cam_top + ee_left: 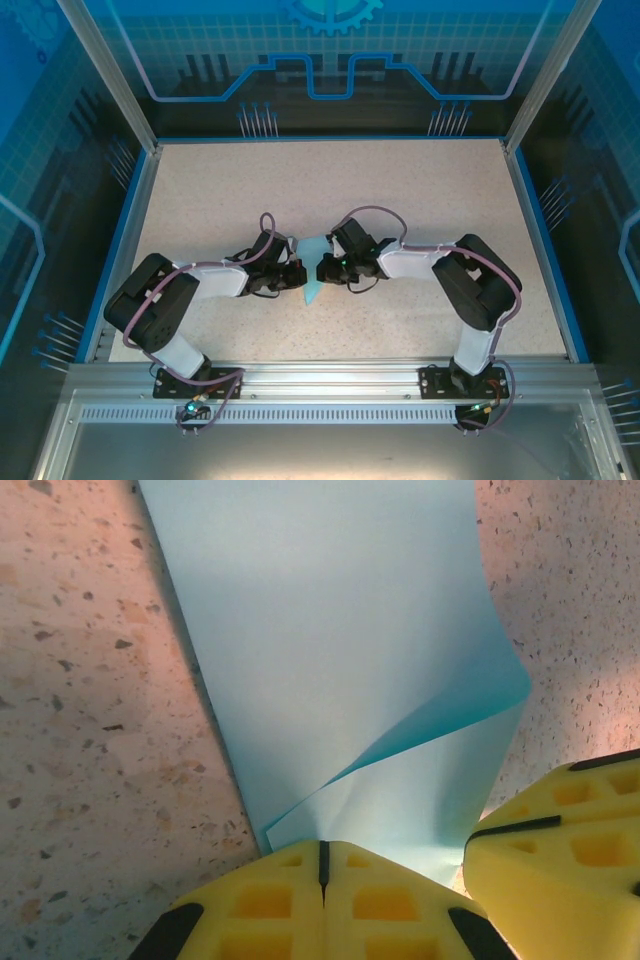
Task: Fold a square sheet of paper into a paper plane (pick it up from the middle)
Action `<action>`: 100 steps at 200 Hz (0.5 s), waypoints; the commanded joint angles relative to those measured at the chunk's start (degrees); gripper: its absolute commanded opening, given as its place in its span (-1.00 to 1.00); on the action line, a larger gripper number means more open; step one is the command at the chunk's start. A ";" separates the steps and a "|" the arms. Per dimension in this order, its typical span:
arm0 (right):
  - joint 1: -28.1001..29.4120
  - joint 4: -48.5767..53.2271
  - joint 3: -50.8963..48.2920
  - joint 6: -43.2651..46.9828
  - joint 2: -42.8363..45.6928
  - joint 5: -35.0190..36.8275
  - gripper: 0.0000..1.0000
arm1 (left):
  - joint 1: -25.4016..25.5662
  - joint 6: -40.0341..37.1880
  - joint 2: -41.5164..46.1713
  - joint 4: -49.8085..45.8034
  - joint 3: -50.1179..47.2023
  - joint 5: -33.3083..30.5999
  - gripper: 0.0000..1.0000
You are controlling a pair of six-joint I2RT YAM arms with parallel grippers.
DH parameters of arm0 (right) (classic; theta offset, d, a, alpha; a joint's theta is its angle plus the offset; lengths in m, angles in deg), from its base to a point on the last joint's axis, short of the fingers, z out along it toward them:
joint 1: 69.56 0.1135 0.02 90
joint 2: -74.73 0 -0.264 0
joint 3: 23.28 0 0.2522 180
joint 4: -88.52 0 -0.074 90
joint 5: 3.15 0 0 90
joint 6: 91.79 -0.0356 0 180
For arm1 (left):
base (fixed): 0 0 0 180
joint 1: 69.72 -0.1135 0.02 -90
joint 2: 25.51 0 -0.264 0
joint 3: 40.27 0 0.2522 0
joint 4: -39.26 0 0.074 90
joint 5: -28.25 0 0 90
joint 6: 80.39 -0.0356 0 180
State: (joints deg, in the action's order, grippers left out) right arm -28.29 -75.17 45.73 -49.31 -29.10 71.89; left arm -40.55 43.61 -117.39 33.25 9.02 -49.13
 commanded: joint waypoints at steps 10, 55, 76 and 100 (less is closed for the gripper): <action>-1.26 2.09 2.87 1.45 -1.57 1.40 -0.84 | 0.27 -1.03 -0.23 -2.65 0.68 -1.48 -1.00; -1.88 5.98 3.69 0.99 -3.65 5.01 -0.84 | 0.29 -1.16 -0.06 -2.90 0.86 -1.51 -1.00; -2.25 7.18 2.57 -0.36 -3.66 6.85 -0.84 | 0.21 -1.25 -0.15 -2.80 0.87 -1.50 -1.00; -2.34 9.23 2.02 -2.15 -3.76 9.45 -0.84 | 0.19 -1.32 -0.14 -2.82 0.79 -1.51 -1.00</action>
State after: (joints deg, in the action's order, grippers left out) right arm -29.60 -70.43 48.59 -49.38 -31.79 77.09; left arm -40.55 43.61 -117.41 33.25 9.02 -49.13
